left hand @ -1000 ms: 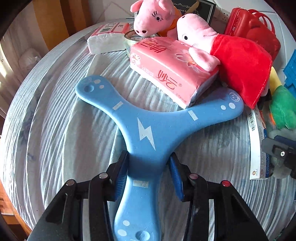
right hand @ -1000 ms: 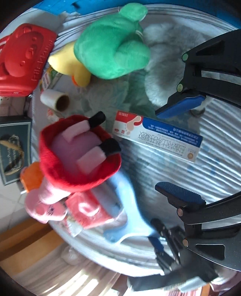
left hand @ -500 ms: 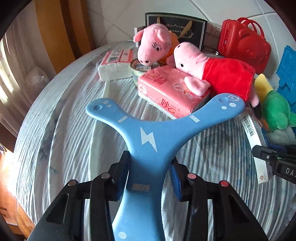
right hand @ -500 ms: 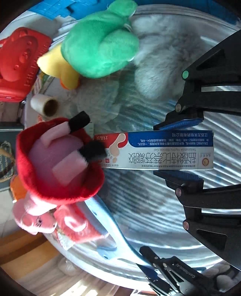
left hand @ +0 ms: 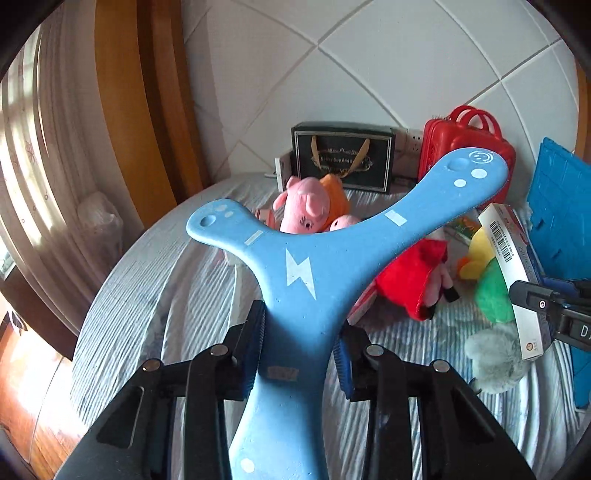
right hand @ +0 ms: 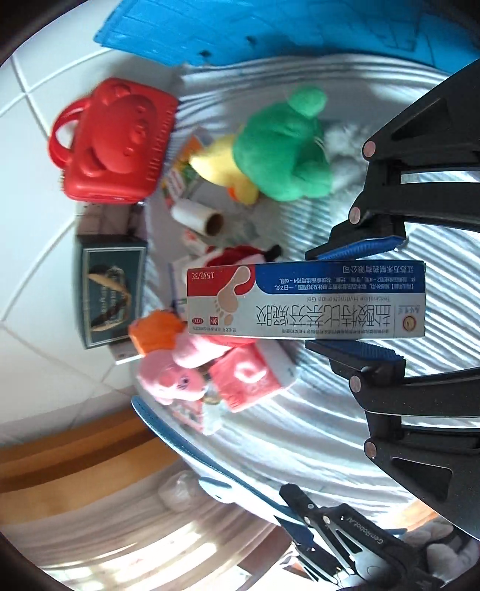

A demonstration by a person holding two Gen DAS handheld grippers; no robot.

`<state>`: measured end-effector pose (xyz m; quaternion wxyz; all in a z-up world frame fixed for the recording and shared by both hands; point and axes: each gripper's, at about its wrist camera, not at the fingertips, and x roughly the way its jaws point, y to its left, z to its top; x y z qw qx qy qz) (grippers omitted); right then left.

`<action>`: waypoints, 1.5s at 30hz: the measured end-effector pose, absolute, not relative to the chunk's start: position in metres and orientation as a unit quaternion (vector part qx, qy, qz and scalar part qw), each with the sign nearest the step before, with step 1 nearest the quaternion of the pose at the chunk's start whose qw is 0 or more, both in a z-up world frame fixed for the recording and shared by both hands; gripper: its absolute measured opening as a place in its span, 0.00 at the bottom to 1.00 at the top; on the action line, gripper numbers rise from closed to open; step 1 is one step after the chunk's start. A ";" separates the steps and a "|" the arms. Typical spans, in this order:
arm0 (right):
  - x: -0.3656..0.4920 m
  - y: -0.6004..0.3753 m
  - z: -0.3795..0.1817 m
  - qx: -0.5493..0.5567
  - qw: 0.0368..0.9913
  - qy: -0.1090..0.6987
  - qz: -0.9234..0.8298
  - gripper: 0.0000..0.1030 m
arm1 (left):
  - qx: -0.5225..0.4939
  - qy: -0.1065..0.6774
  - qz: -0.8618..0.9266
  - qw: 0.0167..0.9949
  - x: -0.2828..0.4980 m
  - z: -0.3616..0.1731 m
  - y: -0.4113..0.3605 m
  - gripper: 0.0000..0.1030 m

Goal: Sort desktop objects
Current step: 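Grasp the blue boomerang with the left tool while the right tool grasps the ointment tube box, then carry the boomerang and ointment box into the blue bin and release them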

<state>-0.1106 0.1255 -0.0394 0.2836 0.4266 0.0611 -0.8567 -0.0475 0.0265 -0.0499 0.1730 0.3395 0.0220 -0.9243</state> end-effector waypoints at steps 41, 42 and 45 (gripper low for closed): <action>-0.097 0.590 0.123 0.281 -0.053 0.007 -0.958 0.38 | 0.243 -0.102 -0.952 -0.159 -0.129 0.127 0.517 0.33; -0.099 0.596 0.119 0.286 -0.054 0.007 -0.957 0.38 | 0.251 -0.109 -0.948 -0.164 -0.133 0.122 0.527 0.33; -0.106 0.613 0.107 0.299 -0.062 0.008 -0.952 0.38 | 0.286 -0.122 -0.934 -0.177 -0.142 0.104 0.550 0.33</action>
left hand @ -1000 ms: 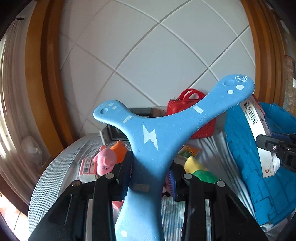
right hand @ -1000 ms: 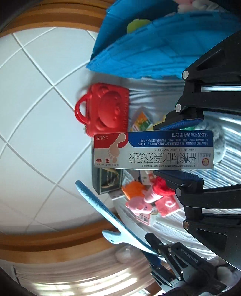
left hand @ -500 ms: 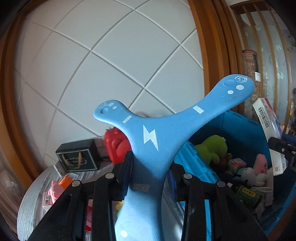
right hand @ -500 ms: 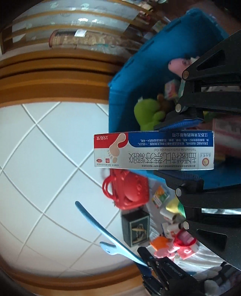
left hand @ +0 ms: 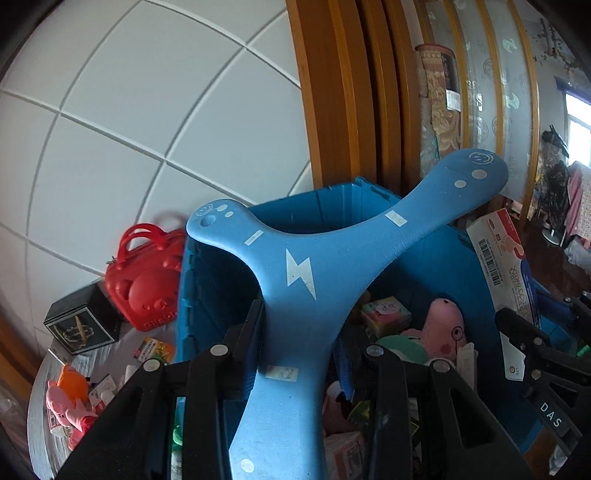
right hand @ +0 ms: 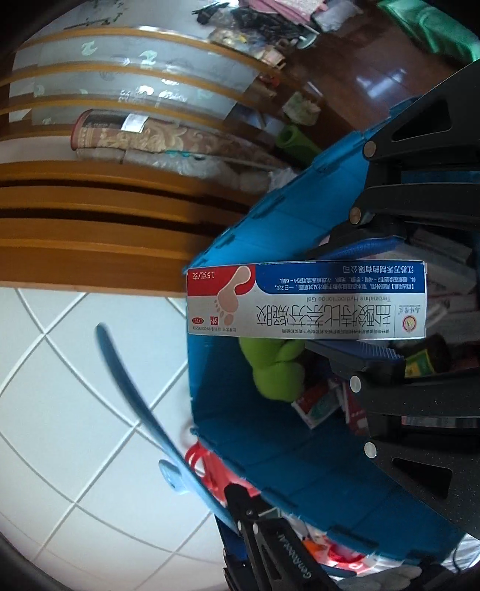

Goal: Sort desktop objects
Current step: 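Carry the boomerang and ointment box into the blue bin and release them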

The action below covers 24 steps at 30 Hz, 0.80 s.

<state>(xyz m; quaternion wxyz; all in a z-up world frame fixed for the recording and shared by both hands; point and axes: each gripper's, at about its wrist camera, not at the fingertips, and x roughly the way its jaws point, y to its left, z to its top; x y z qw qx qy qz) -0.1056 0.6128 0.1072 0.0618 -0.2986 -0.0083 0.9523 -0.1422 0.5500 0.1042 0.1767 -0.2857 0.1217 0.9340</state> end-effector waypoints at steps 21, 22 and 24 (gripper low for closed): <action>-0.141 0.628 0.096 -0.314 0.040 -0.018 0.948 0.38 | -0.335 0.120 0.922 0.154 -0.153 0.084 0.556 0.63; -0.143 0.627 0.096 -0.314 0.039 -0.020 0.948 0.38 | -0.336 0.117 0.922 0.155 -0.153 0.084 0.554 0.64; -0.146 0.625 0.097 -0.314 0.036 -0.020 0.948 0.38 | -0.337 0.113 0.922 0.154 -0.152 0.084 0.552 0.64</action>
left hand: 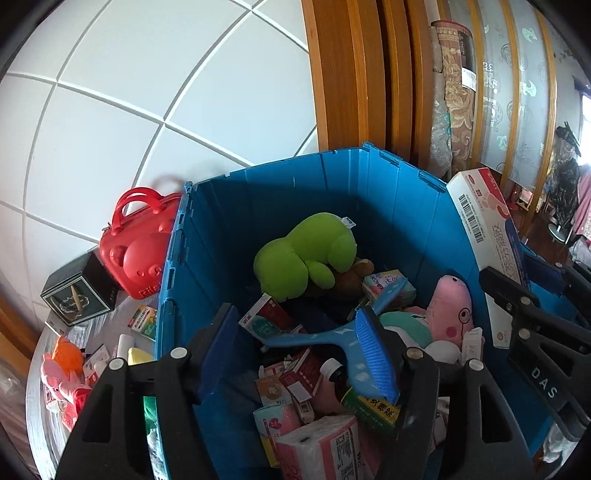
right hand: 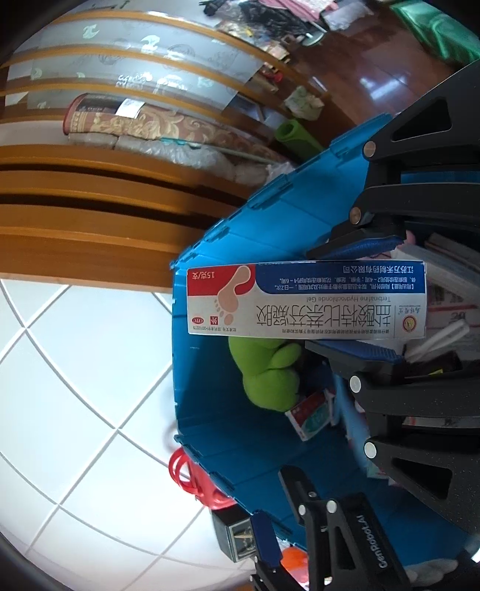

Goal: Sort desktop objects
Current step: 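Carry the boomerang and ointment box into the blue bin and release them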

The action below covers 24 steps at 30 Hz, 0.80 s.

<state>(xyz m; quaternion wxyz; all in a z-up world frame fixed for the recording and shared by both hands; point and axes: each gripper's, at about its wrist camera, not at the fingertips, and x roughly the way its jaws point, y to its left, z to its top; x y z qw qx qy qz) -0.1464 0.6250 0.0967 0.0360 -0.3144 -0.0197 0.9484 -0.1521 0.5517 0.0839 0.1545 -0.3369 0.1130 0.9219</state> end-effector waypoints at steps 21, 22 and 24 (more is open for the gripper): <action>-0.071 0.621 0.115 -0.229 0.043 0.020 0.972 1.00 | -0.232 0.035 0.953 0.189 -0.075 0.108 0.507 0.90; -0.066 0.621 0.115 -0.225 0.047 0.023 0.973 1.00 | -0.227 0.034 0.955 0.190 -0.070 0.108 0.506 0.93; -0.056 0.621 0.114 -0.222 0.057 0.028 0.973 1.00 | -0.222 0.032 0.955 0.192 -0.064 0.108 0.503 0.98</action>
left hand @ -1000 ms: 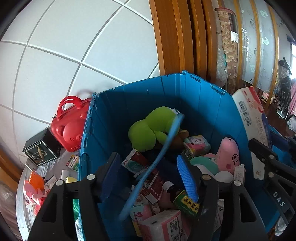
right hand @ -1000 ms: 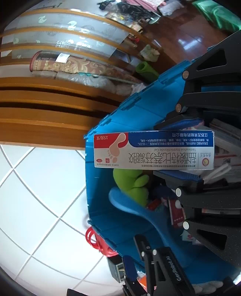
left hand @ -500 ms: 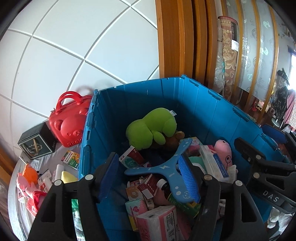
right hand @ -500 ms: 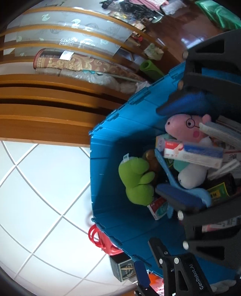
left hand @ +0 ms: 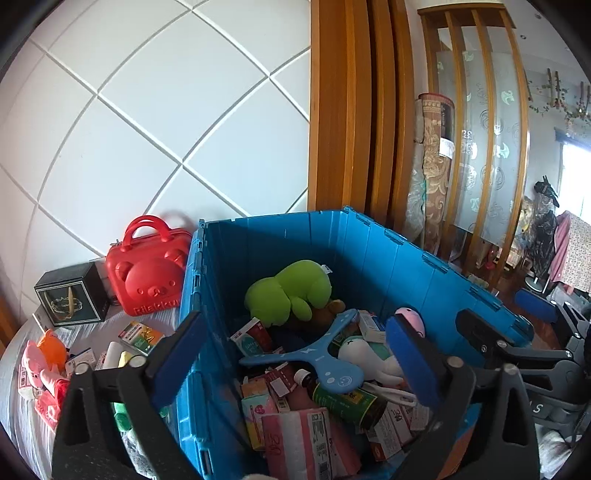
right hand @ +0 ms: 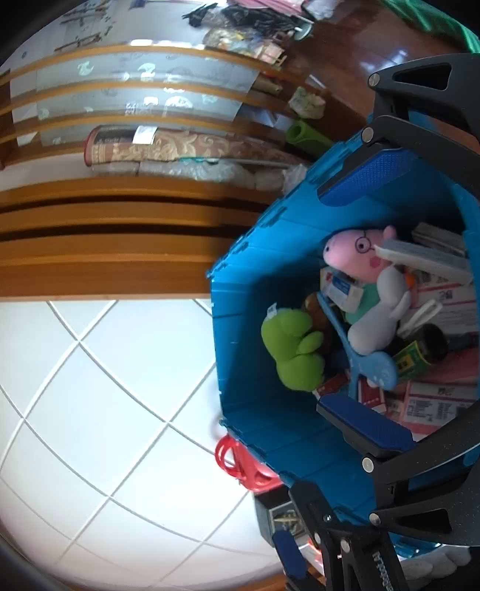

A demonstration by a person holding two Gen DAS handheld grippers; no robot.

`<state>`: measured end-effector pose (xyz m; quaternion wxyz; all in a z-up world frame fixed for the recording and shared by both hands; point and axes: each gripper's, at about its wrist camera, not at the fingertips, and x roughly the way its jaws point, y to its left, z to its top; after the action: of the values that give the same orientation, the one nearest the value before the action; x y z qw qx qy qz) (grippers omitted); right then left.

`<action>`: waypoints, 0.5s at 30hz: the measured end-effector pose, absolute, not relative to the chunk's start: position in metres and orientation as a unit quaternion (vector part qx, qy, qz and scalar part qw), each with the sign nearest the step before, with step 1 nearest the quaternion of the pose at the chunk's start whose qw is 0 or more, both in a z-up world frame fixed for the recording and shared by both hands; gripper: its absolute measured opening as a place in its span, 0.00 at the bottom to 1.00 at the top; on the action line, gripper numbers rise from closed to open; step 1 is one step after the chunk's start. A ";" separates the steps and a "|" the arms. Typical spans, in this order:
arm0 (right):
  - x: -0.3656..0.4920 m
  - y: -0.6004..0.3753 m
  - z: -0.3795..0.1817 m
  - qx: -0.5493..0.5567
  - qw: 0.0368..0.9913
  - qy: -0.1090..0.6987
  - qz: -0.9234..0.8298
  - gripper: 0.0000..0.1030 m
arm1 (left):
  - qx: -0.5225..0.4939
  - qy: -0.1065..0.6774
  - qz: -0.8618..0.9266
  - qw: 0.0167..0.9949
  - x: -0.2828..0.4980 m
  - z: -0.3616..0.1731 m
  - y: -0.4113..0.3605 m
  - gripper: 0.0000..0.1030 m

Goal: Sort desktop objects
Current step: 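Carry the boomerang and ointment box into the blue bin and release them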

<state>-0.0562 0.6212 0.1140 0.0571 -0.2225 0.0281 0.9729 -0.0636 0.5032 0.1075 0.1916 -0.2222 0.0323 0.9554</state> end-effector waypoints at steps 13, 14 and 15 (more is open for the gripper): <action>-0.018 0.625 0.107 -0.223 0.091 0.039 0.970 1.00 | -0.239 0.030 0.952 0.187 -0.050 0.097 0.496 0.98; -0.017 0.624 0.106 -0.224 0.090 0.039 0.970 1.00 | -0.240 0.030 0.952 0.187 -0.050 0.096 0.497 0.98; -0.017 0.624 0.105 -0.226 0.090 0.039 0.969 1.00 | -0.240 0.031 0.952 0.186 -0.050 0.096 0.498 0.98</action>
<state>-0.0165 0.6241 0.1048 0.0897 -0.2258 0.0390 0.9692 -0.0499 0.4983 0.0958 0.1858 -0.2395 0.0307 0.9524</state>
